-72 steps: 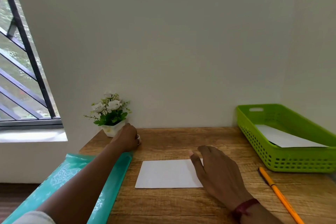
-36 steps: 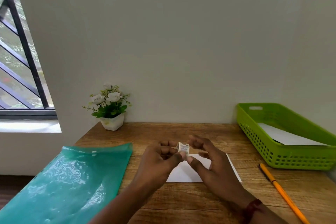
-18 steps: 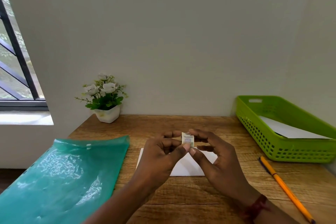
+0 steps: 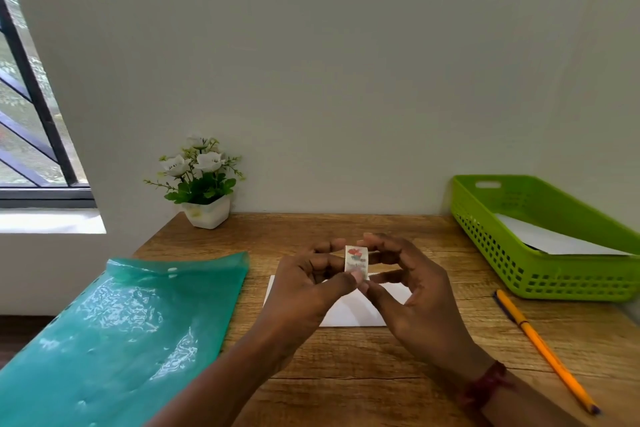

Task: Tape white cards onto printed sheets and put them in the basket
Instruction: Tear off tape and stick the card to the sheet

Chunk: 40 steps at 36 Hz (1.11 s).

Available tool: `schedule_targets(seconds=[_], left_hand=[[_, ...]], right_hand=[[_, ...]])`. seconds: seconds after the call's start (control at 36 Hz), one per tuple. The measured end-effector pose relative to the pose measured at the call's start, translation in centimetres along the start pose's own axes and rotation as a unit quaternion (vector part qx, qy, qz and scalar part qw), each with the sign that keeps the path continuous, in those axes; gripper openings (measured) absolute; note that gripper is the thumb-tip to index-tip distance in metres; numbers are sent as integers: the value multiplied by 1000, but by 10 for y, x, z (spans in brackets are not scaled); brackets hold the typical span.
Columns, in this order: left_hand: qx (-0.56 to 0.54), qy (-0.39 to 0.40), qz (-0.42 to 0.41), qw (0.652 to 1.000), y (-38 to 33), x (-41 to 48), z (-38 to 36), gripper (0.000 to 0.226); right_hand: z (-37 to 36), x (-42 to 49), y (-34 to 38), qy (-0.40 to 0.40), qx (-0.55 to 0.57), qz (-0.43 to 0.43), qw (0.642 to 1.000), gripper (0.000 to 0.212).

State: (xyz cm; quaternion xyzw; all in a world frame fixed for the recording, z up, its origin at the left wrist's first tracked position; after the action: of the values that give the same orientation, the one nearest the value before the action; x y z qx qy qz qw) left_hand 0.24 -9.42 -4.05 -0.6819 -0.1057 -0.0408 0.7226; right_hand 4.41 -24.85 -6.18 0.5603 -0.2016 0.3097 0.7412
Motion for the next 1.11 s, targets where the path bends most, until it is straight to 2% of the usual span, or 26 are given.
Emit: schedule_targets(seconds=[0.22, 0.36, 0.56, 0.72, 0.86, 1.11], left_hand=[[21, 0, 19, 1000, 1, 5, 4, 28], [69, 3, -2, 998, 5, 7, 5, 19], [64, 14, -31, 997, 2, 5, 1, 12], [96, 1, -45, 994, 6, 8, 3, 10], [114, -11, -57, 992, 7, 8, 3, 12], [148, -27, -98, 984, 11, 8, 0, 13]], right_hand=[[0, 2, -5, -6, 66, -52, 996, 37], [0, 3, -8, -4, 102, -82, 991, 29], [-1, 3, -10, 2, 118, -100, 988, 30], [2, 3, -5, -10, 3, -40, 999, 43], [4, 3, -5, -50, -55, 68, 995, 32], [7, 3, -1, -94, -85, 140, 982, 17]])
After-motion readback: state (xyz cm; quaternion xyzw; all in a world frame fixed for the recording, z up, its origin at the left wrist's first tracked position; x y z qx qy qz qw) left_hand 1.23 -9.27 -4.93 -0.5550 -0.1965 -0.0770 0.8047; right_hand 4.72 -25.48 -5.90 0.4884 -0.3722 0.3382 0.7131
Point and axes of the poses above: each hand's wrist, its own x-axis towards the middle knuckle, its own z-axis out of the back of the hand, y = z × x, the point moved 2 cm from there along x, towards the middle knuckle, and after that the axes turned 2 degrees about -x, right-handed, at the moved point
